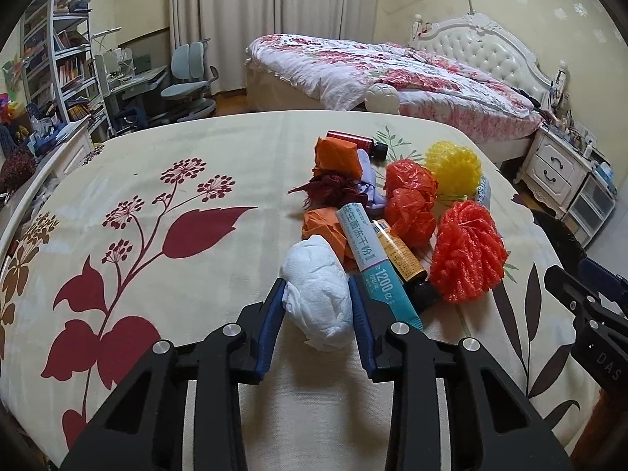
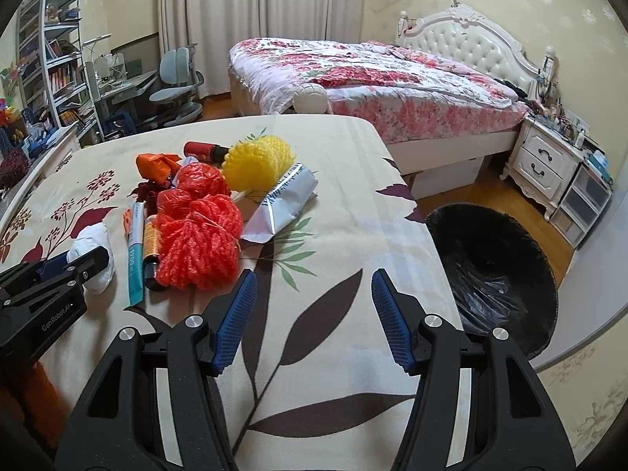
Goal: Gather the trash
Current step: 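Grasp the white crumpled tissue with the left tool while the right tool reaches the red mesh bag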
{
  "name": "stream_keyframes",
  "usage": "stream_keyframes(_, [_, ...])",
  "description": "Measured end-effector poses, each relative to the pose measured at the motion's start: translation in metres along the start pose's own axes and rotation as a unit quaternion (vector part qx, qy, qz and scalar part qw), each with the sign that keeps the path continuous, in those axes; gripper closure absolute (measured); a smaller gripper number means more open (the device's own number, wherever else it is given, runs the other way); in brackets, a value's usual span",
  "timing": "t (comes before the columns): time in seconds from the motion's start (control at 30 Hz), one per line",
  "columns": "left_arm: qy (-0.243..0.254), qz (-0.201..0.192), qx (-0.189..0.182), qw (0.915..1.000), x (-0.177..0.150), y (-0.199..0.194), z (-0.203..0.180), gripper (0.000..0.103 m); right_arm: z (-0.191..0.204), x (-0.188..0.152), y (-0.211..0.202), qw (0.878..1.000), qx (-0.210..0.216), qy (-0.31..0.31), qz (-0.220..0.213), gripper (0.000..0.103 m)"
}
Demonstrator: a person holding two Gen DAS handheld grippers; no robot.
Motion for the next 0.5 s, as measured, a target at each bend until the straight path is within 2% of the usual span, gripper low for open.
stream_keyframes(0.2, [-0.004,-0.015,0.024,0.9996,0.005,-0.010,0.022,0.068,0.029,0.011,-0.002,1.000,0.024,-0.013,-0.009,0.043])
stream_keyframes(0.37, [-0.017,-0.018,0.042,0.9988,0.007,-0.012,0.047,0.068,0.053,0.020,0.004,0.999,0.039,-0.020,-0.010,0.035])
stream_keyframes(0.5, [-0.026,-0.019,0.054,0.9980,0.006,-0.011,0.063,0.068,0.066,0.021,0.014,0.999,0.041,-0.027,-0.004,0.033])
Point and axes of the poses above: each gripper's, at about its wrist camera, not at the fingertips, and y roughly the way its jaws point, z to its left, x to its top, the point moved 9 cm from there along y, roughly the way its jaws point, and after that the axes turned 2 degrees about -x, right-handed, at the moved point
